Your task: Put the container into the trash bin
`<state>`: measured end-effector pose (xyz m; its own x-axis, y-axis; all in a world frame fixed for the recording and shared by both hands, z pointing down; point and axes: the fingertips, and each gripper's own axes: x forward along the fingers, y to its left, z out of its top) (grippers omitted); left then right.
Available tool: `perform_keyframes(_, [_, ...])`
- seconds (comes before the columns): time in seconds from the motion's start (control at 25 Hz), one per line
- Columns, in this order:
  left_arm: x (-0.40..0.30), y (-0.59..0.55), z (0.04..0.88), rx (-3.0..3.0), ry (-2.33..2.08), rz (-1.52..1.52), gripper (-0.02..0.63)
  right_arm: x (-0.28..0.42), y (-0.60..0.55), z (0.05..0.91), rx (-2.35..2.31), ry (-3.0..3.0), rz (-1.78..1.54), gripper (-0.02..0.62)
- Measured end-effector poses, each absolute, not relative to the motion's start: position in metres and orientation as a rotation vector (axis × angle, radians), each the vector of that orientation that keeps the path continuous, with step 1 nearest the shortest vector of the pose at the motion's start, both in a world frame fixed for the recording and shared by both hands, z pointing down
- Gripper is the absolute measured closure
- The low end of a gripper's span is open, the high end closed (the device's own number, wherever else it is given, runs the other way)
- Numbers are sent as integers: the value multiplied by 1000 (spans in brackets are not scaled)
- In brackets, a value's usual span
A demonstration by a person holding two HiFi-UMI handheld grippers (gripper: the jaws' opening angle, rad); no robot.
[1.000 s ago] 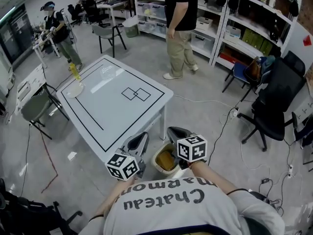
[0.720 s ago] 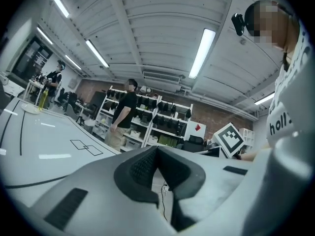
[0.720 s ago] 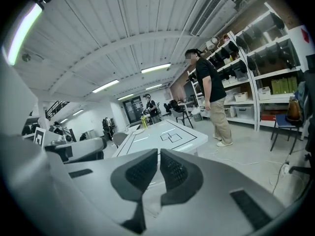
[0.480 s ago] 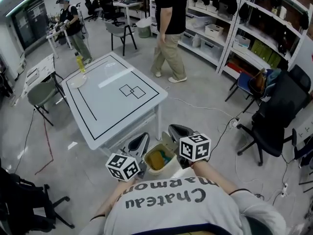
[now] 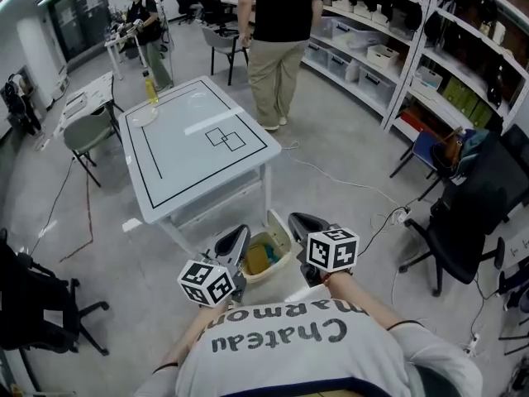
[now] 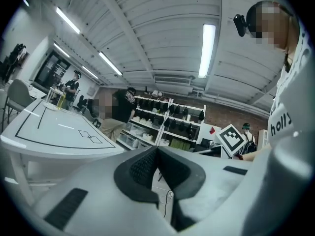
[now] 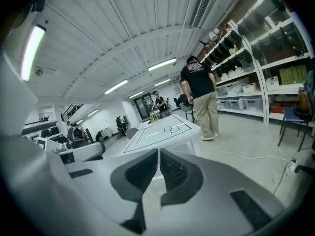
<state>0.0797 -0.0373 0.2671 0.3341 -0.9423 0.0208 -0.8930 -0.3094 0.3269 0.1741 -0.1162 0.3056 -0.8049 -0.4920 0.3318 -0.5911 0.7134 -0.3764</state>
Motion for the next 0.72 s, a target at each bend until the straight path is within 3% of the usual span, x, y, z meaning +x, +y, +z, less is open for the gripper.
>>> perform_keyframes(0.72, [118, -1, 285, 2242, -1745, -225, 583, 212, -89, 330, 758, -2722, 756, 560])
